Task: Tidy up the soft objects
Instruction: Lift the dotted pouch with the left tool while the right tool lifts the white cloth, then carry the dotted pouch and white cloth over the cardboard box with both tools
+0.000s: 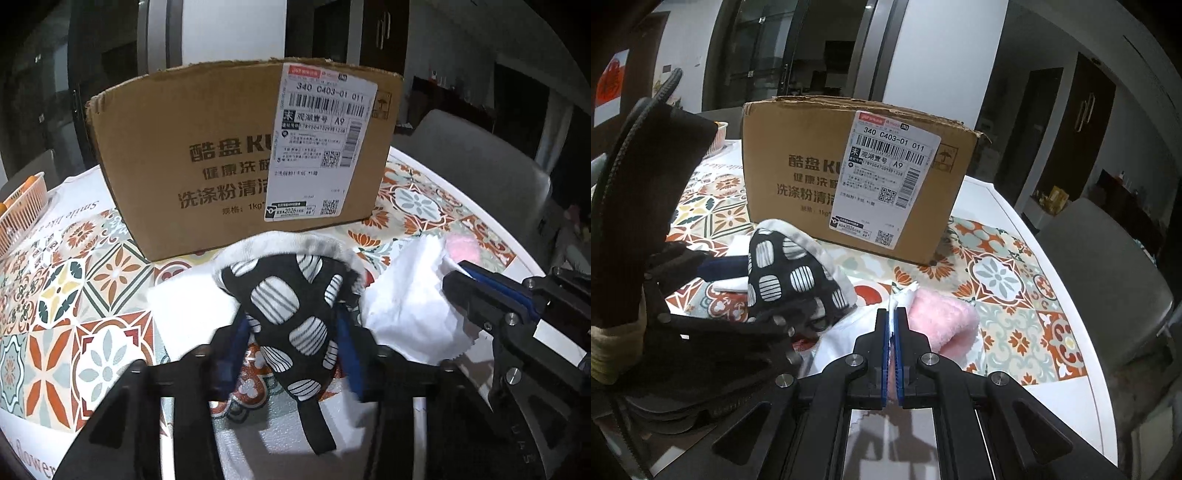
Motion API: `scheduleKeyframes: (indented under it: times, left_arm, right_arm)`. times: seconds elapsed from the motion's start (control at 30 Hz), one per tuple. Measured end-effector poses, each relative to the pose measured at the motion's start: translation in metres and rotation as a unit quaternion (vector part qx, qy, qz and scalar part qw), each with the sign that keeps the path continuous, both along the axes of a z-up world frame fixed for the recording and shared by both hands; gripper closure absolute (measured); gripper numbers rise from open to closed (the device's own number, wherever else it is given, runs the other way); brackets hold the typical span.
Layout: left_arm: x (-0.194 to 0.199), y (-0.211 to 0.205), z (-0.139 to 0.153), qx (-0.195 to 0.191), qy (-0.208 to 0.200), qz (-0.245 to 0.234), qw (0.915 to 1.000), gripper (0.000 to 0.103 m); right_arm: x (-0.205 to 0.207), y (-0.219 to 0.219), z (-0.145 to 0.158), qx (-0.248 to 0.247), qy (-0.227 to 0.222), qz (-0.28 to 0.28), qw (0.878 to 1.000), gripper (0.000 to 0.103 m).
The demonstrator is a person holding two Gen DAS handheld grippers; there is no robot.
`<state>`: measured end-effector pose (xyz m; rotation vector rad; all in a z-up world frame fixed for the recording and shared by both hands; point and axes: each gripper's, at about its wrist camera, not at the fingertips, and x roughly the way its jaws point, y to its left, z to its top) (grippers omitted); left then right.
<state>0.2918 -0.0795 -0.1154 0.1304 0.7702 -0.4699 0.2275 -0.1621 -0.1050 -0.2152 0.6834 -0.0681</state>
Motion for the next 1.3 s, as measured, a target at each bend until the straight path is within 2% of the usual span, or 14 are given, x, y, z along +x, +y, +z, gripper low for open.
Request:
scheduleKeyframes:
  times: [0.07, 0.13, 0.27, 0.83, 1.3]
  left_arm:
    - [-0.002, 0.000, 0.003, -0.005, -0.001, 0.002, 1.0000, 0.072]
    - [-0.005, 0.004, 0.009, -0.013, 0.001, 0.006, 0.9999, 0.074]
    - [-0.014, 0.011, 0.022, -0.026, -0.005, 0.018, 0.9995, 0.074]
    - [-0.035, 0.027, 0.090, -0.031, -0.068, 0.052, 0.9958, 0.074]
    - [-0.027, 0.037, 0.146, -0.047, -0.134, 0.060, 0.9880, 0.074]
  right_arm:
    - [-0.002, 0.001, 0.003, 0.004, -0.004, 0.001, 1.000, 0.099]
    - [-0.004, 0.001, 0.006, 0.008, -0.011, 0.002, 1.000, 0.099]
    - [-0.009, 0.004, 0.015, 0.011, -0.025, 0.004, 1.000, 0.099]
    - [-0.023, 0.005, 0.069, 0.043, -0.091, 0.003, 0.995, 0.099]
    - [-0.016, 0.004, 0.121, 0.072, -0.155, 0.011, 0.985, 0.099]
